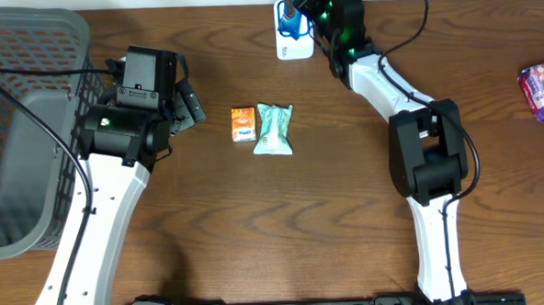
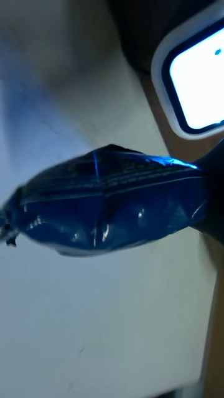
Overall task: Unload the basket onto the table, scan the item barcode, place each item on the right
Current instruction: 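Hold the Oreo pack under the scanner, then carry the Oreo pack right and place it beside the purple pack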
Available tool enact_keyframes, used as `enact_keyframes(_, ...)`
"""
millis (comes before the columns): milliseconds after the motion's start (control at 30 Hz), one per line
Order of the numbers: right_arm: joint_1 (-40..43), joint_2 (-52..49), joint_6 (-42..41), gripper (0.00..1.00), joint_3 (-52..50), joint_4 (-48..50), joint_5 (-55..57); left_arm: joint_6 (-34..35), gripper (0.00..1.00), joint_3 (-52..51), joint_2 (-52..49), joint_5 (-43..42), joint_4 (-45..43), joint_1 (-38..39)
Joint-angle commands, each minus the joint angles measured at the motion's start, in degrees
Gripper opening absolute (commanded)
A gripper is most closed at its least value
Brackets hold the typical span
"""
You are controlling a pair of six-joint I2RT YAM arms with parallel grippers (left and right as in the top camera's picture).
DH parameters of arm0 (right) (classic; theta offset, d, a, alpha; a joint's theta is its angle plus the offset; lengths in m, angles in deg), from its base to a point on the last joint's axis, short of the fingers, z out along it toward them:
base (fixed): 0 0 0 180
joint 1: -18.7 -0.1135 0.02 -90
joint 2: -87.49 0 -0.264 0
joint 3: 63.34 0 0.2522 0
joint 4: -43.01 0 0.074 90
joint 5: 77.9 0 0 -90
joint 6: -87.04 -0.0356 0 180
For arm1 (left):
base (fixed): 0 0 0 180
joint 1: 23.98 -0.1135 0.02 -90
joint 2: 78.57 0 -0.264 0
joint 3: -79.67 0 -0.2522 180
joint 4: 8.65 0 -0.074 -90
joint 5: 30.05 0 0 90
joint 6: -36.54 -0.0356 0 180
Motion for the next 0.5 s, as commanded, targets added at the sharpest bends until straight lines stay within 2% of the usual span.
enact_keyframes(0, 1.2, 0.9, 8.3, 0.01, 4.3, -1.4, -3.2, 0.1, 0.98, 0.0, -0.2, 0.1, 0.1, -0.2)
enact_keyframes(167, 6.3, 3.9, 11.4, 0.01, 7.5, -7.5, -11.5, 0.1, 0.98, 0.0, -0.2, 0.1, 0.1, -0.2)
enact_keyframes(267, 10.5, 7.2, 17.3, 0.01, 8.4, -16.9, -13.3, 0.1, 0.98, 0.0, -0.2, 0.1, 0.1, -0.2)
enact_keyframes(367, 14.2, 10.8, 26.5, 0.01, 8.5, -31.1, -6.4, 0.1, 0.98, 0.0, -0.2, 0.1, 0.1, -0.2)
enact_keyframes(467, 17.7, 13.6, 34.7, 0.01, 8.5, -45.7, 8.0, 0.1, 0.98, 0.0, -0.2, 0.1, 0.1, -0.2)
